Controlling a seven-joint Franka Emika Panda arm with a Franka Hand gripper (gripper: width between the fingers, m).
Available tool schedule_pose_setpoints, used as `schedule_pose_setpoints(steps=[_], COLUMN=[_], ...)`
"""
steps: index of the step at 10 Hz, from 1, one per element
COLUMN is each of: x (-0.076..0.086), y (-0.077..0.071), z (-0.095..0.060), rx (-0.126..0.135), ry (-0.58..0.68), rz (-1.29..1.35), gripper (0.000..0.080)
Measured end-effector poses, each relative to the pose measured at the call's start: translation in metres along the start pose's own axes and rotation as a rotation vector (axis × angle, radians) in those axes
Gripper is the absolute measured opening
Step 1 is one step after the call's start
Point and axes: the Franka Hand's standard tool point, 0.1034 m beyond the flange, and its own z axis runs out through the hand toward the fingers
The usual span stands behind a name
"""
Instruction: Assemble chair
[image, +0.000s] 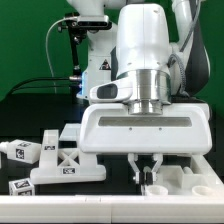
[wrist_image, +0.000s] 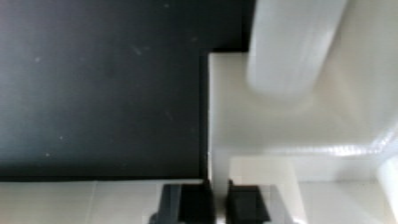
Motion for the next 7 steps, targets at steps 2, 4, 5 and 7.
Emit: schedule_pose_setpoints(steps=[2, 4, 5, 7], x=[0.0, 0.006, 0.002, -0.001], y=[0.001, -0.001, -0.006, -0.03], z=[0.0, -0.026, -0.039, -0.069], rx=[-0.001, 0.014, 0.029, 0.07], ry=[-0.002, -0.048, -0.112, -0.238], rz=[0.001, 0.008, 0.009, 0.013], gripper=[0.0237, 0.0418, 0.0418, 0.0639])
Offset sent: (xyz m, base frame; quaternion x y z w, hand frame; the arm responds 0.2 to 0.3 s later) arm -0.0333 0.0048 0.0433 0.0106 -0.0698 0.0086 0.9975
